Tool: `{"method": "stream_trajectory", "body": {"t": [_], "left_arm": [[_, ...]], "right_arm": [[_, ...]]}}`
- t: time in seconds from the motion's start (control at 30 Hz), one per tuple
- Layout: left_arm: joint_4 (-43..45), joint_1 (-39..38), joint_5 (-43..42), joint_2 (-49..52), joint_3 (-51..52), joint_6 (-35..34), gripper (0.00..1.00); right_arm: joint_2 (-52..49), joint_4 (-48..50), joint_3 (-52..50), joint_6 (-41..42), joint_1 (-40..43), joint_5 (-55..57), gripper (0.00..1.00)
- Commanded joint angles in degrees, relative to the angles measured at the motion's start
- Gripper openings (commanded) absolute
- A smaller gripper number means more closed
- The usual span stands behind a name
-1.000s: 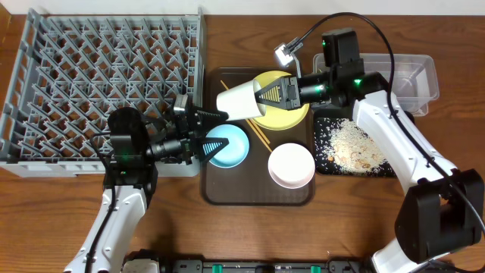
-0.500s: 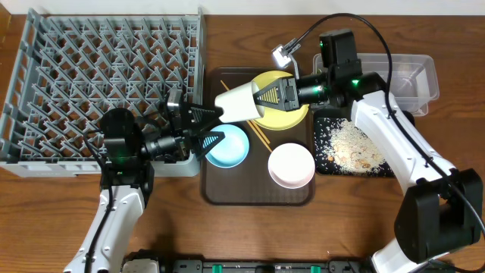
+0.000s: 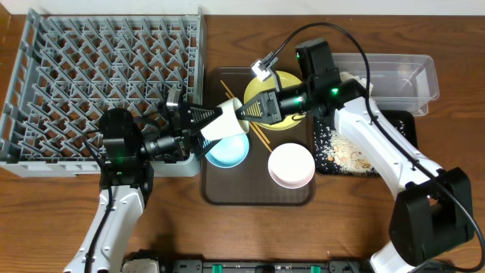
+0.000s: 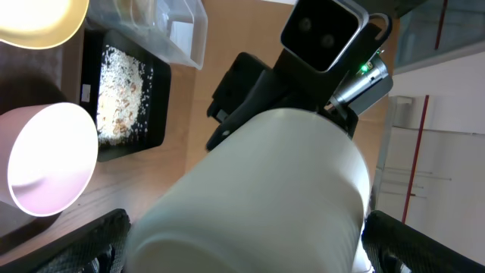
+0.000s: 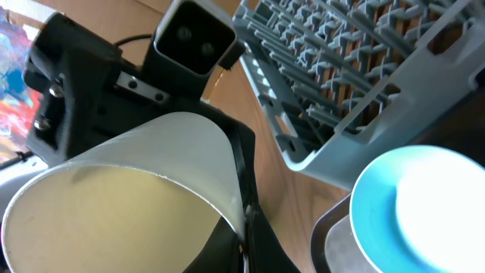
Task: Sort waste into correct bins and load items into the dishwasher
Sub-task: 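Hand the white cup from the right gripper to the left gripper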
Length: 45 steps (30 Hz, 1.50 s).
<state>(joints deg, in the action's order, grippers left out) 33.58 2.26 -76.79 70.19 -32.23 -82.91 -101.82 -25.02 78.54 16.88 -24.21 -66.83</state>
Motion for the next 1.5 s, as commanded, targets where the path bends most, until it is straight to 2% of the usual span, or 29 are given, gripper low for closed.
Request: {"method": "stream_trajectory", "body": {"t": [0.0, 0.27, 0.57, 0.73, 0.87, 1.03, 1.17, 1.27, 1.47], "left_arm": [[0.2, 0.1, -0.8, 0.2, -0.6, -0.3, 0.99], [0.2, 0.1, -1.3, 0.2, -0.6, -0.3, 0.92], [0.2, 0.1, -1.7, 0.2, -0.6, -0.3, 0.63], [0.2, 0.1, -2.1, 0.2, -0.6, 0.2, 0.57], [0.2, 0.1, -2.1, 0.2, -0.6, 0.8, 0.54], [0.4, 0.1, -2.1, 0.2, -0.6, 1.9, 0.53], [0.4, 0.1, -2.1, 0.2, -0.6, 2.3, 0.53], [0.4, 0.1, -2.1, 0.2, -0.6, 2.3, 0.53], [3.1, 0.1, -2.1, 0.2, -0.6, 2.3, 0.52]], "right_arm": [[-0.5, 0.2, -1.5, -1.3, -0.6, -0.9, 0.01], [-0.5, 2.1, -3.0, -1.3, -0.8, -1.1, 0.01], [-0.5, 2.6, -3.0, -1.3, -0.8, -1.1, 0.01], [-0.5, 3.0, -3.0, -1.3, -1.0, -1.1, 0.02], [-0.5, 3.0, -3.0, -1.3, -1.0, -1.1, 0.18], [-0.5, 3.2, -3.0, -1.3, -1.0, -1.1, 0.30], [-0.5, 3.4, -3.0, -1.3, -0.9, -1.1, 0.51], [-0.5, 3.6, -3.0, -1.3, -0.2, -1.1, 0.60], [-0.5, 4.1, -3.0, -1.3, 3.5, -4.4, 0.64]]}}
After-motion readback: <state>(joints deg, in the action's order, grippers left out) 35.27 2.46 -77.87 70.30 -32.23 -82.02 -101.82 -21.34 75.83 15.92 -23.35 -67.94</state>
